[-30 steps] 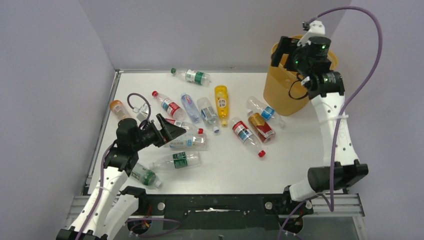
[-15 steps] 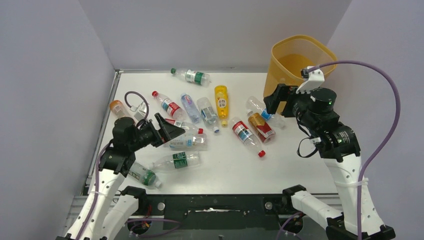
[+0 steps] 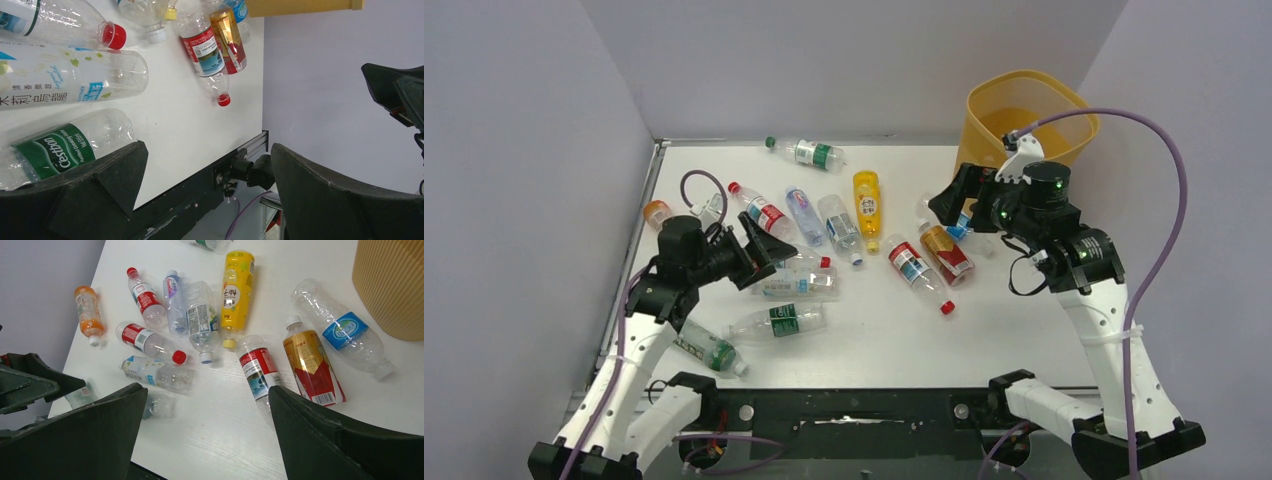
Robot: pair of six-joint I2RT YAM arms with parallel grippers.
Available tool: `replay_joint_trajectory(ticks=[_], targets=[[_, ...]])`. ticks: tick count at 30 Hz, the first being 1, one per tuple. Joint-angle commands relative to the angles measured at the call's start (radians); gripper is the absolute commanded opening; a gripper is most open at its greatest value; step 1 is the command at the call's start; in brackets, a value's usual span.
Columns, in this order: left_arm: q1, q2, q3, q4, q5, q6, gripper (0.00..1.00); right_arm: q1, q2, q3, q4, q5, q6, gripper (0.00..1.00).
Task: Put the plastic bottles in the bin
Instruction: Pick up the plastic bottle at the center of the board.
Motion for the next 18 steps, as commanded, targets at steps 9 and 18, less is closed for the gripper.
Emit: replay_joint_trajectory(ticks=[9, 18], targets=[[-0.071, -0.047, 0.125, -0.091, -0.056, 0.065, 0.98, 0.007, -0.093, -0.1, 0.032, -0.015, -0.005, 0.98], [-0.073, -0.14, 0.172, -0.303, -0.121, 0.139, 0.97, 0.008, -0.108, -0.172, -0.106, 0.006, -0.041, 0.98]])
